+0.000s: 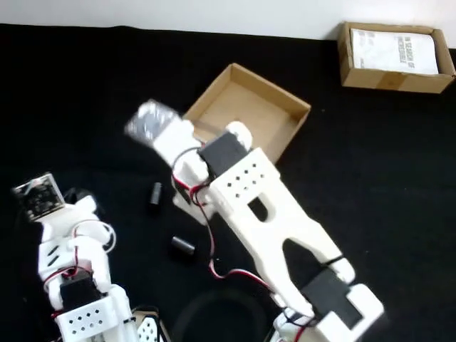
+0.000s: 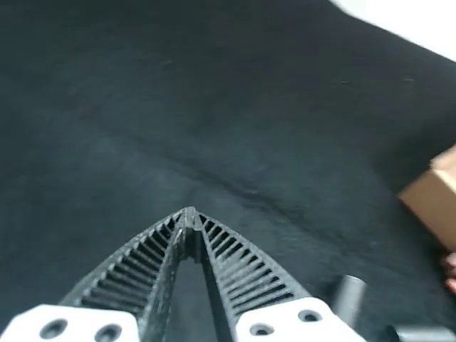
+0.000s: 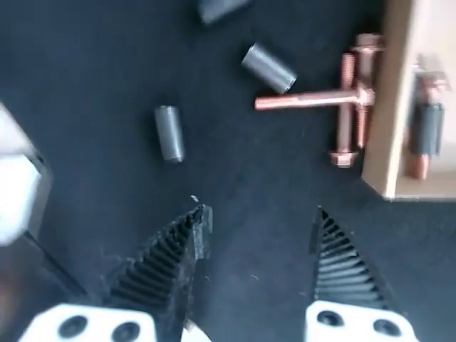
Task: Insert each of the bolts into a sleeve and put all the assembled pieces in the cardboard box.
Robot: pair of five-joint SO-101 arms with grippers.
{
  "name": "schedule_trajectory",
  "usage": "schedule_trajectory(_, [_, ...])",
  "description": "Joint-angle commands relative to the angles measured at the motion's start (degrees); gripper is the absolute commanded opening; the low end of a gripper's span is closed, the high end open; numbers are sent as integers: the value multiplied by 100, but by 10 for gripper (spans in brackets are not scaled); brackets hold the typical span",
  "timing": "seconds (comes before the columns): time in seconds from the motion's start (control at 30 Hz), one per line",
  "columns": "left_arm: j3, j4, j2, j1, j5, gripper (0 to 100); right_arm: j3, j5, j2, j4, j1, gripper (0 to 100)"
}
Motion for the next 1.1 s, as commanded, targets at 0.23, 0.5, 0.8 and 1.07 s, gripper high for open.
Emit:
schedule_trajectory(0.23, [110,44,-22,-365,18,9,2211,2787,-629,-3002,690,201])
schedule_trajectory(0.5, [110,35,-22,-365,18,9,3081,2796,-620,-4347,347,201])
schedule_trajectory(0.8, [110,35,-31,-365,9,9,3081,2804,233,-5182,259,201])
schedule_trajectory(1.07, [110,35,-31,-365,9,9,2475,2804,1112,-5182,259,201])
